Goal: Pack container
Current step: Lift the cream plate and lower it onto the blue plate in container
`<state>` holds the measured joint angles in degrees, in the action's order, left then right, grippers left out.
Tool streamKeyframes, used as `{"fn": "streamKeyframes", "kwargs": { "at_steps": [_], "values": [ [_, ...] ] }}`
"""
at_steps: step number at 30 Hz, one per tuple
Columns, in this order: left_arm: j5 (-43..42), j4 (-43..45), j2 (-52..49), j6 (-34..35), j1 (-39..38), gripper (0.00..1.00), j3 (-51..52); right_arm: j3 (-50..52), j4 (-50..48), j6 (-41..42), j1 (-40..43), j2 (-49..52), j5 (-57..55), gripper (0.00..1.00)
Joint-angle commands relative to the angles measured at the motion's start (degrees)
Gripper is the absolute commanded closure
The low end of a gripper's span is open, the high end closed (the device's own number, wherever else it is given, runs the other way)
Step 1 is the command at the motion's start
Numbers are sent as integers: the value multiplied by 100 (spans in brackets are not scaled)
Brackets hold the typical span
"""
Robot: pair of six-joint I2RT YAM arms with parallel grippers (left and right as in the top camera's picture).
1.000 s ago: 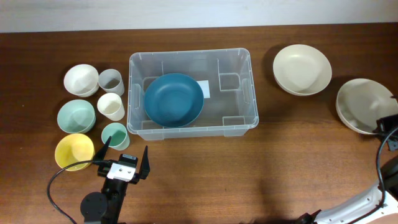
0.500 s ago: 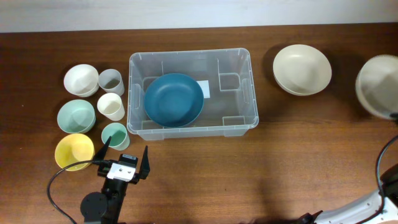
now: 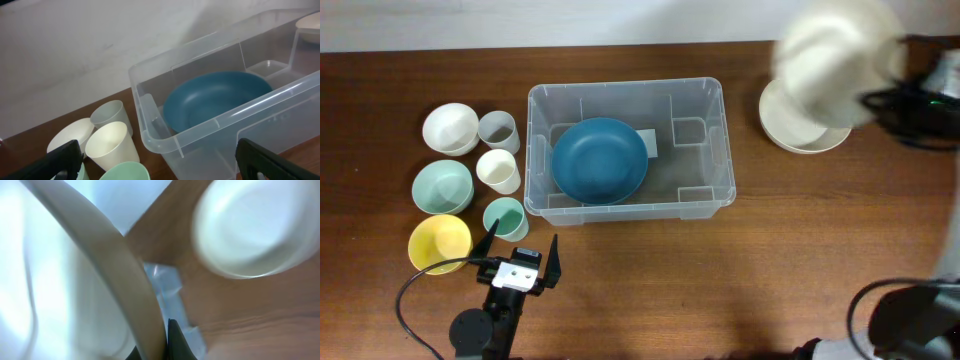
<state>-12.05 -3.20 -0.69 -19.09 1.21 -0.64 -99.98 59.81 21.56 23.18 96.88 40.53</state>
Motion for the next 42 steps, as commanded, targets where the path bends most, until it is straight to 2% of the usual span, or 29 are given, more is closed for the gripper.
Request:
{"fn": "streamKeyframes", "kwargs": {
  "at_steps": [1, 7, 10, 15, 21, 27, 42],
  "values": [
    [-61, -31, 33, 15, 35, 0, 11, -96, -116, 127, -1325, -57, -885, 96],
    [-61, -31, 33, 15, 35, 0, 11, -96, -584, 584, -3220, 280, -2068, 96],
    [-61, -31, 33, 15, 35, 0, 11, -96, -671, 820, -3759, 494, -2472, 96],
    [-61, -31, 33, 15, 35, 0, 11, -96, -920, 1047, -4341, 984, -2428, 96],
    [-61, -31, 33, 15, 35, 0, 11, -96, -1231, 1185, -4686, 1574, -2149, 96],
    [-61, -31, 33, 15, 35, 0, 11, -96, -1296, 1198, -4673, 1971, -2015, 96],
    [-61, -31, 33, 15, 35, 0, 11, -81, -1294, 1198, -4809, 2378, -1910, 96]
  ]
}}
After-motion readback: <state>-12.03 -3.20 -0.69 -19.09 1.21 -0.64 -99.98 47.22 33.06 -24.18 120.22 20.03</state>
